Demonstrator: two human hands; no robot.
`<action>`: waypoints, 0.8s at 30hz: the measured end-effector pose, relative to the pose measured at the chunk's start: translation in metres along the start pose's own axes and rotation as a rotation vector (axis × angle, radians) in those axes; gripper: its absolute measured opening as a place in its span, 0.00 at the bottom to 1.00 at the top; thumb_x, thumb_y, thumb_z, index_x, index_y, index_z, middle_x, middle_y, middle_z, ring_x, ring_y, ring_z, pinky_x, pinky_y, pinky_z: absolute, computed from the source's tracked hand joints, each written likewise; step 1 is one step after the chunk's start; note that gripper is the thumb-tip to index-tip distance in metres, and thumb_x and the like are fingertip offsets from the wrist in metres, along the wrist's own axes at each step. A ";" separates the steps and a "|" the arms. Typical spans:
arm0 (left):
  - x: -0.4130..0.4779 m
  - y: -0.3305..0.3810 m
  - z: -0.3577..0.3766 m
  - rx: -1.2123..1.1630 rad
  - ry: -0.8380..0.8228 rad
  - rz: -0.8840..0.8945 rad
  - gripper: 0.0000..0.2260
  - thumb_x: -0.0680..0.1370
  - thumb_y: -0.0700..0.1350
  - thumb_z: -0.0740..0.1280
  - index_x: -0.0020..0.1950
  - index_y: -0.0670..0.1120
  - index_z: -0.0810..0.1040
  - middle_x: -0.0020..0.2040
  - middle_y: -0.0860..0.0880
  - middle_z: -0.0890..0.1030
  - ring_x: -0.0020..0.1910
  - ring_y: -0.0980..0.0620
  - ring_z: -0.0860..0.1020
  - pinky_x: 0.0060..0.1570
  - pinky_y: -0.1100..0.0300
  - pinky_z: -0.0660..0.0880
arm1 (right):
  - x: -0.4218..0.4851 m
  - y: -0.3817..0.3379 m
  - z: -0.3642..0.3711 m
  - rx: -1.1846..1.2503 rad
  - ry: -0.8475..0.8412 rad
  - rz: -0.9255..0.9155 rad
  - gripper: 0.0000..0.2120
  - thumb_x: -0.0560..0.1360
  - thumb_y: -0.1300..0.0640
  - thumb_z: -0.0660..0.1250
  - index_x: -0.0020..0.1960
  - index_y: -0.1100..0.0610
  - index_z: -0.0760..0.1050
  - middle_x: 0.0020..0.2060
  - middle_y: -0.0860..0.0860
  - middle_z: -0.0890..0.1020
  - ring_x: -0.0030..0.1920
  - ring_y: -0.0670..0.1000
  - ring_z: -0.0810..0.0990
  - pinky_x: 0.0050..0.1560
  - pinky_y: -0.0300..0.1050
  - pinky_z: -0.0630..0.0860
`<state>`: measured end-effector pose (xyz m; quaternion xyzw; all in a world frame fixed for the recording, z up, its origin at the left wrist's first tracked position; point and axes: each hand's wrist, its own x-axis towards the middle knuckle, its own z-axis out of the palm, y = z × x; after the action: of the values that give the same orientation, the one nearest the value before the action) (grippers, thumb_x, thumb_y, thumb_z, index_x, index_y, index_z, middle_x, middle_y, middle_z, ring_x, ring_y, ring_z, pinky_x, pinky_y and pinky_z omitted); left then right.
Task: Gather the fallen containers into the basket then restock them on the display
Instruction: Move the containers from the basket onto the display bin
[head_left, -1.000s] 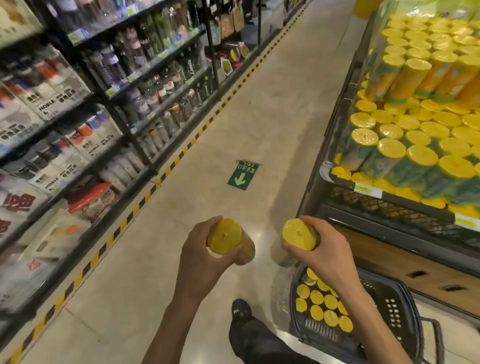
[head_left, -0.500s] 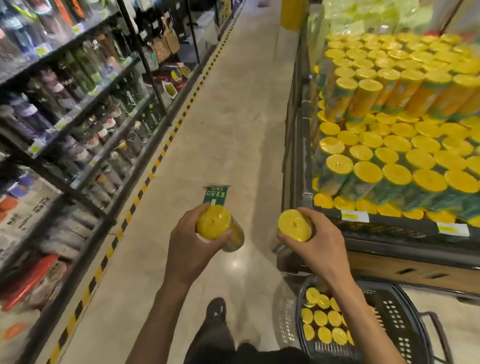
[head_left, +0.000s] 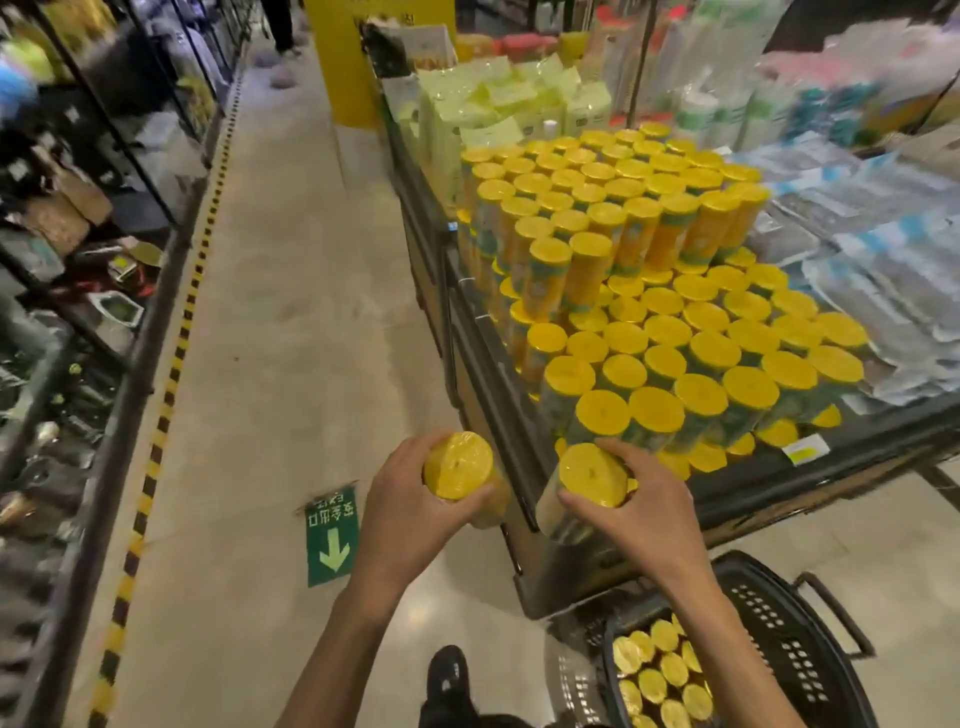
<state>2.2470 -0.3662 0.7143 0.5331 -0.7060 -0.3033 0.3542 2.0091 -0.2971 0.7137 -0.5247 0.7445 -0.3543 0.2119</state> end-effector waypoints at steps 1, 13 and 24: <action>0.017 0.000 0.000 0.001 -0.027 0.037 0.30 0.63 0.64 0.74 0.62 0.58 0.75 0.56 0.61 0.77 0.54 0.58 0.76 0.53 0.52 0.77 | 0.009 -0.004 -0.001 -0.008 0.022 0.023 0.34 0.64 0.41 0.78 0.67 0.47 0.73 0.60 0.44 0.77 0.56 0.42 0.72 0.53 0.39 0.68; 0.165 0.030 0.049 0.117 -0.373 0.312 0.31 0.66 0.63 0.75 0.64 0.54 0.74 0.58 0.56 0.77 0.56 0.57 0.74 0.55 0.57 0.74 | 0.111 0.003 -0.053 -0.116 0.101 0.168 0.36 0.66 0.39 0.77 0.70 0.50 0.71 0.68 0.48 0.74 0.67 0.52 0.73 0.61 0.49 0.73; 0.272 0.101 0.133 0.309 -0.422 0.341 0.33 0.64 0.65 0.76 0.63 0.50 0.75 0.59 0.52 0.77 0.56 0.52 0.75 0.47 0.60 0.69 | 0.255 0.048 -0.132 -0.275 -0.008 0.052 0.37 0.64 0.40 0.78 0.68 0.52 0.74 0.66 0.50 0.77 0.64 0.52 0.75 0.57 0.45 0.72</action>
<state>2.0343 -0.5979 0.7688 0.3799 -0.8808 -0.2325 0.1606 1.7963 -0.4845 0.7787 -0.5306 0.7985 -0.2412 0.1504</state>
